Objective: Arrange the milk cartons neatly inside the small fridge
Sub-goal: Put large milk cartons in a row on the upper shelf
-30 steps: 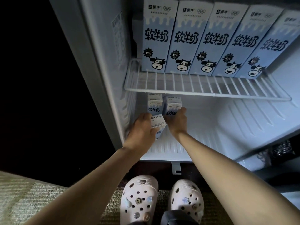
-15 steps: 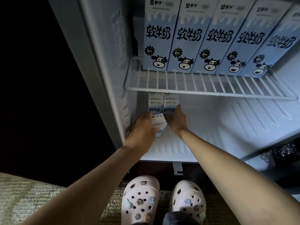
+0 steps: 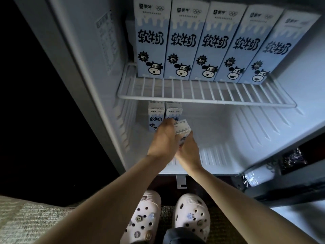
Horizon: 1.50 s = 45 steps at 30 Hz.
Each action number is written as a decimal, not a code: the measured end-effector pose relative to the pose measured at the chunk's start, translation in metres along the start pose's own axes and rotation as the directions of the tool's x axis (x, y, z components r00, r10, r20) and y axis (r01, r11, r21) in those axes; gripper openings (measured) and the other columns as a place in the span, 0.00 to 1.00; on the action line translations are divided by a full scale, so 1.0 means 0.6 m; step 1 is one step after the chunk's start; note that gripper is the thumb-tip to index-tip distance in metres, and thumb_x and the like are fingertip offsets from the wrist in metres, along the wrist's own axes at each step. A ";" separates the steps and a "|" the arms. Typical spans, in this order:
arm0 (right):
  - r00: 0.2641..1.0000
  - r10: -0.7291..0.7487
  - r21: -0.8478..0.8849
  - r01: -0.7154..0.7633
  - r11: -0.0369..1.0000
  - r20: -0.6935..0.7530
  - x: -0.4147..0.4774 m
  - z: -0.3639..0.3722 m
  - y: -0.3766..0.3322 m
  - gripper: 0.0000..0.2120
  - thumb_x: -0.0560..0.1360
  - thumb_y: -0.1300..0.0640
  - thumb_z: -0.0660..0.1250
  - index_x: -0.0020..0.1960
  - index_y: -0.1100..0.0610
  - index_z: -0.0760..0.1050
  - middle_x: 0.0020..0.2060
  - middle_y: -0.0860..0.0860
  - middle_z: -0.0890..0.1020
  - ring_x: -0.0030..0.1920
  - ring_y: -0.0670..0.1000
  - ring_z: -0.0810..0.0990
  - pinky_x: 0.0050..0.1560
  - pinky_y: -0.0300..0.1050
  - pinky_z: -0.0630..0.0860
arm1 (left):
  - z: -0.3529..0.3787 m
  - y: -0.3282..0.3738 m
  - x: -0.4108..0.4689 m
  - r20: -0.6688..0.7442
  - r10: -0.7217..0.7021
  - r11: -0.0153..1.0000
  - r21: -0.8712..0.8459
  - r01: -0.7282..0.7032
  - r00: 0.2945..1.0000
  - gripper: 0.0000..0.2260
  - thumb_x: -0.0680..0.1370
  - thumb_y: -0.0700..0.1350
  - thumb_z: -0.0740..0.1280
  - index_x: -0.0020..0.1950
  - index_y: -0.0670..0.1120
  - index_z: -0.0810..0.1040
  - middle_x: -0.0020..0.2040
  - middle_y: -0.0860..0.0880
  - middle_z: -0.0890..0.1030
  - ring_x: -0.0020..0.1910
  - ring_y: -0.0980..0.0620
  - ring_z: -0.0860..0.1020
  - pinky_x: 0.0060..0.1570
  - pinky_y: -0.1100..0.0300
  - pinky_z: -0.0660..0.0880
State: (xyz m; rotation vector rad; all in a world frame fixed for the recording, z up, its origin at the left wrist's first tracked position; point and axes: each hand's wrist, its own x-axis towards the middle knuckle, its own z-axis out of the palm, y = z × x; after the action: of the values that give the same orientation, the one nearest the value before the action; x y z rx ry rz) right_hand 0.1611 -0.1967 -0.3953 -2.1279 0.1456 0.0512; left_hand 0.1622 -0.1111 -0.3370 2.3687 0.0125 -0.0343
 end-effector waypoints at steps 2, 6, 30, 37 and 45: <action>0.997 0.026 0.036 -0.023 0.999 -0.067 0.007 -0.009 0.007 0.23 0.66 0.51 0.66 0.57 0.58 0.66 0.51 0.54 0.80 0.43 0.51 0.76 0.31 0.31 0.68 | 0.014 0.005 0.005 0.021 0.021 1.000 -0.015 -0.021 1.000 0.13 0.76 0.36 0.63 0.61 0.39 0.71 0.57 0.41 0.76 0.58 0.44 0.75 0.55 0.52 0.75; 0.981 0.081 0.045 -0.074 0.996 -0.175 0.026 -0.023 0.032 0.20 0.69 0.60 0.70 0.57 0.59 0.67 0.51 0.56 0.79 0.46 0.53 0.78 0.34 0.34 0.69 | 0.026 -0.004 0.010 0.061 0.099 0.995 0.008 -0.100 0.993 0.13 0.76 0.34 0.61 0.61 0.39 0.73 0.60 0.42 0.75 0.61 0.45 0.73 0.59 0.53 0.72; 0.980 0.183 0.038 -0.180 0.983 -0.083 0.116 -0.026 0.004 0.23 0.74 0.60 0.68 0.63 0.63 0.63 0.61 0.59 0.76 0.57 0.61 0.79 0.57 0.47 0.76 | -0.003 -0.052 0.060 0.142 0.053 0.936 0.338 -0.099 0.988 0.39 0.77 0.33 0.59 0.76 0.49 0.35 0.76 0.49 0.33 0.76 0.47 0.34 0.73 0.54 0.56; 0.977 0.211 -0.055 -0.211 0.976 -0.006 0.124 -0.033 -0.003 0.25 0.76 0.58 0.65 0.68 0.62 0.59 0.64 0.59 0.74 0.62 0.59 0.75 0.52 0.43 0.71 | -0.003 -0.052 0.060 0.129 0.069 0.930 0.351 -0.111 0.989 0.37 0.78 0.33 0.58 0.76 0.48 0.36 0.76 0.50 0.33 0.76 0.48 0.34 0.71 0.56 0.61; 0.970 0.241 -0.089 -0.238 0.967 0.026 0.118 -0.038 -0.004 0.25 0.75 0.59 0.66 0.67 0.62 0.60 0.64 0.58 0.74 0.64 0.58 0.74 0.56 0.44 0.71 | 0.001 -0.048 0.057 0.117 0.040 0.926 0.368 -0.081 0.992 0.37 0.78 0.34 0.57 0.76 0.49 0.34 0.76 0.51 0.32 0.76 0.49 0.33 0.70 0.54 0.63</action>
State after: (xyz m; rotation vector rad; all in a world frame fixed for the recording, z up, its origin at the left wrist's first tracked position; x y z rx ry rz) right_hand 0.2310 -0.2206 -0.3879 -2.1831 0.3850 0.2422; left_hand 0.1960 -0.0910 -0.3584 2.7433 -0.1309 -0.1461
